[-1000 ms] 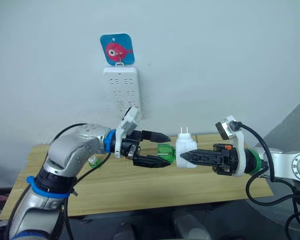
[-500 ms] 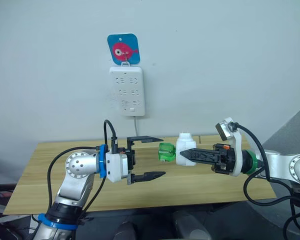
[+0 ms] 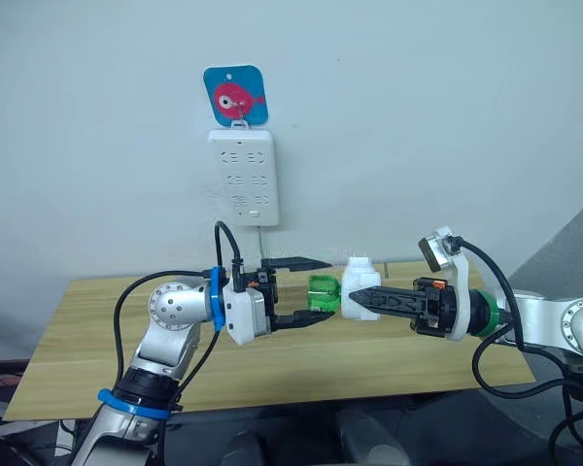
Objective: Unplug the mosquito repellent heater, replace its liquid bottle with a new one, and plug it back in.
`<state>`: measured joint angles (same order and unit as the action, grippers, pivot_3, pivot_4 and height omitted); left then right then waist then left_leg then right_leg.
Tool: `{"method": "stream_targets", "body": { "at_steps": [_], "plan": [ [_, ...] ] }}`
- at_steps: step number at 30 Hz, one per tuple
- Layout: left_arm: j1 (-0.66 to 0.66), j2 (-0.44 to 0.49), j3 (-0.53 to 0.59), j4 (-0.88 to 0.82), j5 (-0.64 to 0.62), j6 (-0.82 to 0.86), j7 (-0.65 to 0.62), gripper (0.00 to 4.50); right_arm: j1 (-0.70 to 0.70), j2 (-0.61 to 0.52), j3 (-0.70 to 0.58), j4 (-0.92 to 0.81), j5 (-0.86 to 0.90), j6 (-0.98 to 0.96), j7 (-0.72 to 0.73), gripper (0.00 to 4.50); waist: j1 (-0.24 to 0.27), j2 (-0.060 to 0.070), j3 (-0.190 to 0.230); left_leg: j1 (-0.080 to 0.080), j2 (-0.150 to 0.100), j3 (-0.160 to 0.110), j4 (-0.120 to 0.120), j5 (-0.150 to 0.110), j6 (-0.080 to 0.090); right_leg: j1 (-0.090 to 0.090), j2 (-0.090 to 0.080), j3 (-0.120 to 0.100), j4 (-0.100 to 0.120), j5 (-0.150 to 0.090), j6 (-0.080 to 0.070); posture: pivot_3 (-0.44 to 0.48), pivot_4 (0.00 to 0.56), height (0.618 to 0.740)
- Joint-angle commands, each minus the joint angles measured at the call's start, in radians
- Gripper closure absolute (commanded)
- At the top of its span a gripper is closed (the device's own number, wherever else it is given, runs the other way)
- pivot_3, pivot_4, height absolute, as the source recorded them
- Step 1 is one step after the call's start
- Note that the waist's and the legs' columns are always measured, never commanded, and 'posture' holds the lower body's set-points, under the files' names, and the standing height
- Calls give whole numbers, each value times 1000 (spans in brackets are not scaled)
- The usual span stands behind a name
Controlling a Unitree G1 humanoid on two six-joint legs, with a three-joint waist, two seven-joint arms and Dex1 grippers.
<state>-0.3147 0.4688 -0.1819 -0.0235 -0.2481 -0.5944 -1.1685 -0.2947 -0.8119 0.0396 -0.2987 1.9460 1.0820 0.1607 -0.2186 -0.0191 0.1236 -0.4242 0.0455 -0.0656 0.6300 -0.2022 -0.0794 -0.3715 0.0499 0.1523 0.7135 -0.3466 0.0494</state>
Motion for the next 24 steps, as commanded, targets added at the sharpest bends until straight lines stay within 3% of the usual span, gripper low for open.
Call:
{"method": "stream_targets", "body": {
  "at_steps": [1,4,6,9,12,17,22,24],
  "plan": [
    [-7,15,-4,-42,-40,28,8,2241,-18,5,-22,-19,26,-8,3,1496,0,0,0,0,0,0,0,0,0,0,0,0,0,0,0,-211,74,740],
    [-6,60,-17,-100,-105,143,-28,2242,-18,4,-23,-23,26,-7,2,1496,-1,0,0,0,0,0,0,0,0,0,0,0,0,0,0,-213,74,740],
    [-11,135,-30,-182,-185,435,-17,2242,-16,0,-22,-31,26,-4,7,1496,-3,0,0,0,0,0,0,0,0,0,0,0,0,0,0,-212,75,740],
    [-132,259,-20,-258,-527,1126,114,2242,-16,-15,-18,-46,26,9,24,1496,-3,0,0,-1,0,-3,0,0,0,-1,0,-2,1,0,0,-201,74,740],
    [-240,316,-6,-244,-730,1482,130,2242,-19,-26,-9,-53,26,17,37,1496,-2,0,0,-1,-1,-6,0,0,0,0,1,-6,2,0,0,-196,74,740],
    [-344,283,17,-132,-812,1679,122,2242,-31,-31,8,-59,26,24,56,1496,-2,0,0,-1,0,-7,-1,0,0,-1,1,-7,1,0,0,-193,72,740],
    [-289,287,-3,-202,-658,1493,35,2242,-30,-31,13,-65,26,17,55,1496,0,0,0,-1,0,-6,-1,0,0,0,1,-7,1,0,0,-198,69,740],
    [-256,284,7,-245,-616,1417,9,1498,-27,-32,13,-66,26,13,55,1496,2,0,0,-1,0,-6,-1,0,0,0,1,-7,0,0,0,-195,71,740]
  ]
}}
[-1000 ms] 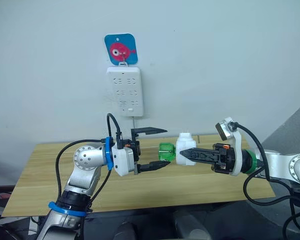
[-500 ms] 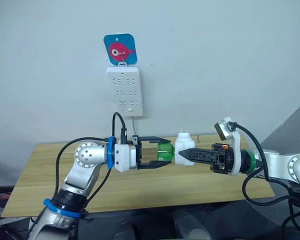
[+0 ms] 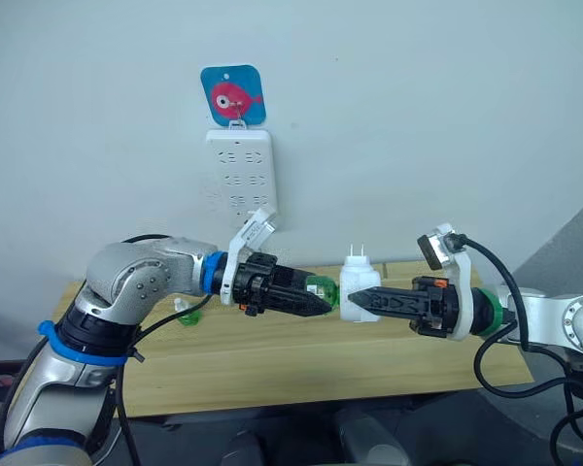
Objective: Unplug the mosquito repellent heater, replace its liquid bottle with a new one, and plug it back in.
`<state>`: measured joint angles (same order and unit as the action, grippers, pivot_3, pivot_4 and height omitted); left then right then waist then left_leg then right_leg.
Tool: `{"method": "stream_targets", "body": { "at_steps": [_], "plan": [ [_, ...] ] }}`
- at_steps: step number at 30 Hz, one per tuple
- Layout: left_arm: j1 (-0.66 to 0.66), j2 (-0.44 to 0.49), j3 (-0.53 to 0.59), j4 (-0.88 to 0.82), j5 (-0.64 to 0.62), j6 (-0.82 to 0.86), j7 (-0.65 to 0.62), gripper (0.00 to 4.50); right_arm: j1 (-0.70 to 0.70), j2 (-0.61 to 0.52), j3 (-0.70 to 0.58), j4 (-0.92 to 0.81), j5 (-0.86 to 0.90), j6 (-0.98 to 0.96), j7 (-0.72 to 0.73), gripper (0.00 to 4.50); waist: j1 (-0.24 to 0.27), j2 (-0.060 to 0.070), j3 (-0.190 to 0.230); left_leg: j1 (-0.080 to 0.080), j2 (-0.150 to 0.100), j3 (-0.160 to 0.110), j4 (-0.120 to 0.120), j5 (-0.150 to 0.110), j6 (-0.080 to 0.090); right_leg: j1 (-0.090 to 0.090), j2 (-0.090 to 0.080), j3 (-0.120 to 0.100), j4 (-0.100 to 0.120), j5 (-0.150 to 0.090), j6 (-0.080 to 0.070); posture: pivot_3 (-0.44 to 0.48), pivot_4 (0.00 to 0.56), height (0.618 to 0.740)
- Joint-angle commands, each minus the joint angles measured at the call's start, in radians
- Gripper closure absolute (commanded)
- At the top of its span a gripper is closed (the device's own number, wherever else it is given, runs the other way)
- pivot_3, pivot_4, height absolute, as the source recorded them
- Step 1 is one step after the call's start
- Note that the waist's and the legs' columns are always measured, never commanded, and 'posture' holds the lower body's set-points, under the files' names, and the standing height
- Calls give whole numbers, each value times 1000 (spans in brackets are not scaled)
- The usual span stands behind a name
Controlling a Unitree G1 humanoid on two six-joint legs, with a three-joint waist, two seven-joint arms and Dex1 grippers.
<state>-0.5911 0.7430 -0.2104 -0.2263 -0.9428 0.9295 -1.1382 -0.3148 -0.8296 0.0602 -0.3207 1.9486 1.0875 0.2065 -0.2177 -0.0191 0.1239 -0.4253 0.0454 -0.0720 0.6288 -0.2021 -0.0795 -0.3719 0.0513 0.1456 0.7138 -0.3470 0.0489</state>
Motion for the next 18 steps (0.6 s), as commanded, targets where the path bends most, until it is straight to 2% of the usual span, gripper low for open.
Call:
{"method": "stream_targets", "body": {
  "at_steps": [1,4,8,12,18],
  "plan": [
    [41,1,42,-62,116,-167,-23,1184,-5,-14,-8,-44,24,6,9,1496,3,0,0,0,0,0,0,0,0,0,0,0,0,0,0,-194,71,740],
    [125,-17,74,-107,199,-342,-46,302,-2,-13,-11,-39,24,3,7,1496,6,0,0,0,0,1,0,0,0,0,0,1,0,0,0,-195,73,740],
    [247,-32,108,-128,338,-594,-67,291,3,-16,-17,-33,24,2,5,1496,8,0,0,1,0,2,0,0,0,0,0,3,0,0,0,-195,74,740],
    [341,-93,142,-78,484,-957,-93,291,6,-18,-20,-29,24,-1,2,1496,18,0,0,1,0,3,1,0,0,0,-1,4,0,0,0,-194,74,740],
    [358,-199,139,34,599,-1389,-106,291,4,-16,-18,-27,24,-3,-3,1496,24,0,0,1,0,6,1,0,0,0,-1,6,0,0,0,-191,73,740]
  ]
}}
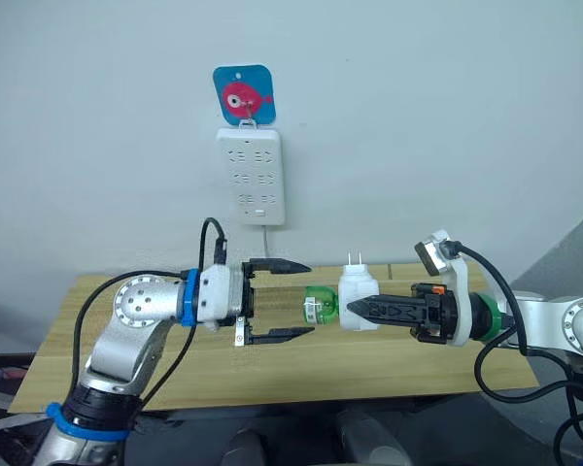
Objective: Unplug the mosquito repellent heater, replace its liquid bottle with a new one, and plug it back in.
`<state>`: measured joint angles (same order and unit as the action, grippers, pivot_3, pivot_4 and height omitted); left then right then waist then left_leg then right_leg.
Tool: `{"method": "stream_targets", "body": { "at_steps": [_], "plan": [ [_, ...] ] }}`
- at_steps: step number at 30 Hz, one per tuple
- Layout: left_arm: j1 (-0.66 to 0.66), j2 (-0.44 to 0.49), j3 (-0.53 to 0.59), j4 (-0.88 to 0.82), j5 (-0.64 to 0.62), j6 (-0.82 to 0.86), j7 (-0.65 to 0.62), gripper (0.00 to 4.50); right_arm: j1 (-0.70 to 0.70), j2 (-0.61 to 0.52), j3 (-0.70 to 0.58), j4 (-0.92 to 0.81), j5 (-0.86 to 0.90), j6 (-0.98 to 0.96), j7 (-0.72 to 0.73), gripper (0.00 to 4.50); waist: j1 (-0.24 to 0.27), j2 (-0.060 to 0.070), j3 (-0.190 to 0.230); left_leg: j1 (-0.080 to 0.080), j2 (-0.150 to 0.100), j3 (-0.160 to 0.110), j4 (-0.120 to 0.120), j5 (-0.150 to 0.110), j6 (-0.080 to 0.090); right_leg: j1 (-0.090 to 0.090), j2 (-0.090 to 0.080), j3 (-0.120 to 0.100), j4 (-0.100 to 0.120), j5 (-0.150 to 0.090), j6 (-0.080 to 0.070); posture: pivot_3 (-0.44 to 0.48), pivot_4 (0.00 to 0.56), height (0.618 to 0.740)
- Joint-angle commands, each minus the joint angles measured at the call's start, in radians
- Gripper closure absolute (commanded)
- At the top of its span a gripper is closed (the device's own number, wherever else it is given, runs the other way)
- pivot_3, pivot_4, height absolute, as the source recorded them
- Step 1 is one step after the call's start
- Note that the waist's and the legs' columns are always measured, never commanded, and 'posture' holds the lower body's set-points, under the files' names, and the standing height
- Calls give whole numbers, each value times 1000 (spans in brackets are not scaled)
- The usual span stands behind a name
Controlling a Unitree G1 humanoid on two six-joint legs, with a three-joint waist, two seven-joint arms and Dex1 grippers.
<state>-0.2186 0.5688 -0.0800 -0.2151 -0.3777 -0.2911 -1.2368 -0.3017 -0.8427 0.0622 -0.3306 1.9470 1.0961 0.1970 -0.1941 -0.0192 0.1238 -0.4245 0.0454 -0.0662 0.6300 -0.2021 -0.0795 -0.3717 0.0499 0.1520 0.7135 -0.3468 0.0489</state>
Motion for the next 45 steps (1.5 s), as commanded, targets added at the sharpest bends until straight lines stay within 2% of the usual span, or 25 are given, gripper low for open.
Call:
{"method": "stream_targets", "body": {
  "at_steps": [1,9,12,15,17,20,22,25,28,30,33,38,41,44,45],
  "plan": [
    [-19,-34,1,37,46,-199,-3,291,-10,-3,-21,-16,25,-11,7,1496,0,0,0,0,0,0,0,0,0,0,0,0,0,0,0,-192,72,740],
    [-43,-61,-74,101,93,-284,21,291,-16,-4,-21,-13,25,-12,5,1496,-1,0,0,0,0,0,0,0,0,0,0,0,0,0,0,-194,71,740],
    [-60,-71,-86,124,104,-285,41,863,-17,-3,-21,-14,25,-12,4,1496,-2,0,0,0,0,0,0,0,0,0,0,0,0,0,0,-196,72,740],
    [-73,-76,-92,118,95,-273,58,1817,-17,-3,-21,-15,25,-12,4,1496,-2,0,0,0,0,0,0,0,0,0,0,0,0,0,0,-196,72,740],
    [-74,-72,-90,101,79,-264,64,2278,-16,-3,-20,-17,25,-13,3,1496,-2,0,0,0,0,0,0,0,0,0,0,0,0,0,0,-195,72,740],
    [-63,-45,-86,63,49,-225,56,2279,-14,-4,-18,-19,25,-17,-1,1496,-3,0,0,0,0,-1,0,0,0,0,0,-1,0,0,0,-195,74,740],
    [-52,-8,-90,19,14,-128,42,2279,-12,-5,-18,-21,25,-19,-3,1496,-3,0,0,0,0,-1,0,0,0,0,0,-1,1,0,0,-194,75,740],
    [-47,101,-110,-72,-72,259,67,2279,-12,-9,-17,-20,25,-20,-4,1496,-4,0,0,0,1,-1,0,0,0,0,0,-1,1,0,0,-194,75,740],
    [-150,254,-117,-157,-442,890,130,2279,-20,-13,-19,-19,10,-12,12,1496,-7,-1,0,0,1,-3,0,0,0,0,0,-2,2,0,0,-177,78,740],
    [-228,300,-104,-141,-639,1147,153,2279,-26,-14,-19,-17,10,-8,22,1496,-5,0,1,-1,0,-4,0,0,0,0,1,-5,2,0,0,-177,78,740],
    [-288,269,-99,-104,-658,1223,179,2279,-36,-21,-13,-13,13,5,43,1496,-3,0,1,0,0,-5,0,0,0,1,1,-6,1,0,0,-174,79,740],
    [-272,236,-100,-104,-562,1154,142,2279,-40,-24,-7,-12,14,5,49,1496,-2,0,1,0,0,-5,-1,0,0,0,1,-6,0,0,0,-182,79,740],
    [-247,216,-87,-129,-519,1075,111,1302,-34,-25,-8,-15,20,1,44,1496,-2,0,1,0,0,-5,-1,0,0,0,1,-6,0,0,0,-182,79,740],
    [-182,222,-91,-158,-398,919,66,377,-28,-25,-9,-16,25,-3,38,1496,-1,0,1,0,0,-5,-1,0,0,0,1,-5,0,0,0,-182,79,740],
    [-160,223,-87,-164,-369,879,56,331,-26,-25,-10,-16,25,-4,37,1496,-2,0,1,0,0,-4,-1,0,0,0,1,-5,0,0,0,-182,79,740]
  ]
}}
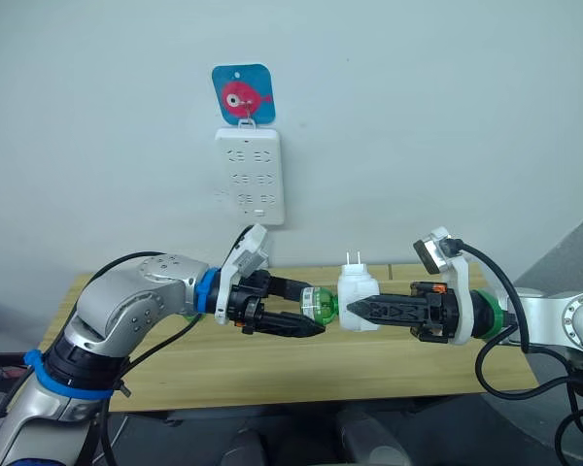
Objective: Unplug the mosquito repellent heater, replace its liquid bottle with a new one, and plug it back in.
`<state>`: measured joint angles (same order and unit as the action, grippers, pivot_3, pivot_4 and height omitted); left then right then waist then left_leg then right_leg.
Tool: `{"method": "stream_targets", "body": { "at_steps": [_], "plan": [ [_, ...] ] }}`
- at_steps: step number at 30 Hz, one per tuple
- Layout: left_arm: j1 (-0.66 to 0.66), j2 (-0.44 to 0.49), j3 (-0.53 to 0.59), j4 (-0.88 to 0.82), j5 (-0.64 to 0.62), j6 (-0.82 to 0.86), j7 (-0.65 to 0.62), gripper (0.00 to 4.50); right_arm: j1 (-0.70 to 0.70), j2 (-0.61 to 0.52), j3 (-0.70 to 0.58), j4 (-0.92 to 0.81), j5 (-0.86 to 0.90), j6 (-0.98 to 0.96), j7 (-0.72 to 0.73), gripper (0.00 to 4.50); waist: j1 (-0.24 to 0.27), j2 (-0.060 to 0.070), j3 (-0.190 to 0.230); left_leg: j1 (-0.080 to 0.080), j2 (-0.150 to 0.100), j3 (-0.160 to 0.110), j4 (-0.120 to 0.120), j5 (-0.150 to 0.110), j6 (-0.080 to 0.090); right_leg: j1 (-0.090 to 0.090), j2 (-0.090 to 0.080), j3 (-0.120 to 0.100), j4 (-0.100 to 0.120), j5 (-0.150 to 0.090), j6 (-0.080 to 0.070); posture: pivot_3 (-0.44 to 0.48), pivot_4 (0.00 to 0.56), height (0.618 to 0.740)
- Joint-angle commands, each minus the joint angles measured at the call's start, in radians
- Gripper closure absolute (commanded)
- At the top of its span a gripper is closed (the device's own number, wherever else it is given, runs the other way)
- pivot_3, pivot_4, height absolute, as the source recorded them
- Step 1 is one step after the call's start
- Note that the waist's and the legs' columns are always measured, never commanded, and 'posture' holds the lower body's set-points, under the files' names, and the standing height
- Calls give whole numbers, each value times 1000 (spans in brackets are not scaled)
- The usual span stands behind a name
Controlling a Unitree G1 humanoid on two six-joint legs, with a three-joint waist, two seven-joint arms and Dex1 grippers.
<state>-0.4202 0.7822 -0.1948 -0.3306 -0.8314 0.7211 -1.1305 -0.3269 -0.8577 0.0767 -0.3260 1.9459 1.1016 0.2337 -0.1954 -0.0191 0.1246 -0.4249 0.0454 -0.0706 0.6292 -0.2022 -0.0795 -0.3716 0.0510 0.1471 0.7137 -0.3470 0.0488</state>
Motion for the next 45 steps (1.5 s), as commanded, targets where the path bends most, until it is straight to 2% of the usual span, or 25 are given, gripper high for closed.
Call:
{"method": "stream_targets", "body": {
  "at_steps": [1,7,10,13,16,24,34,37,41,42,45],
  "plan": [
    [55,9,32,-51,101,-157,-59,331,0,-10,-25,-20,26,-10,-1,1496,0,0,0,0,0,1,0,0,0,0,0,1,0,0,0,-182,79,740],
    [203,-87,73,9,396,-669,-18,331,3,-8,-28,-13,21,-13,-6,1496,2,0,0,0,0,2,0,0,0,0,-1,3,0,0,0,-181,79,740],
    [231,-154,91,75,495,-913,4,331,1,-5,-29,-8,18,-13,-6,1496,3,0,0,0,0,3,0,0,0,0,-1,4,0,0,0,-180,77,740],
    [231,-213,99,134,549,-1141,8,331,-2,0,-27,-6,15,-14,-7,1496,4,0,0,0,0,4,1,0,0,0,-1,4,0,0,0,-180,74,740],
    [217,-253,97,162,566,-1237,32,331,-5,2,-26,-6,15,-15,-9,1496,3,0,0,0,0,5,1,0,0,0,-1,5,0,0,0,-180,74,740],
    [179,-278,41,167,583,-1299,44,331,-6,0,-28,-6,16,-17,-14,1496,2,0,0,0,0,4,1,0,0,0,-1,5,0,0,1,-186,70,740],
    [162,-256,28,149,539,-1269,29,331,-1,-1,-31,-12,20,-21,-23,1496,0,0,-1,1,0,4,1,0,0,0,-1,4,0,0,1,-186,70,740],
    [159,-248,23,151,520,-1254,17,907,1,-1,-31,-15,19,-22,-24,1496,0,0,-1,1,0,4,1,0,0,0,-1,4,0,0,1,-190,69,740],
    [165,-228,30,170,498,-1229,-8,2093,1,-1,-30,-17,21,-27,-27,1496,-1,0,-1,1,0,4,1,0,0,0,-1,4,0,0,1,-191,69,740],
    [165,-224,30,172,494,-1225,-12,2251,1,-1,-29,-19,22,-28,-28,1496,-1,0,-1,1,0,4,1,0,0,0,-1,4,0,0,1,-190,69,740],
    [165,-233,15,162,511,-1209,0,2249,2,1,-28,-22,24,-30,-32,1496,-1,0,-1,1,0,4,1,0,0,0,-1,4,0,0,1,-189,71,740]
  ]
}}
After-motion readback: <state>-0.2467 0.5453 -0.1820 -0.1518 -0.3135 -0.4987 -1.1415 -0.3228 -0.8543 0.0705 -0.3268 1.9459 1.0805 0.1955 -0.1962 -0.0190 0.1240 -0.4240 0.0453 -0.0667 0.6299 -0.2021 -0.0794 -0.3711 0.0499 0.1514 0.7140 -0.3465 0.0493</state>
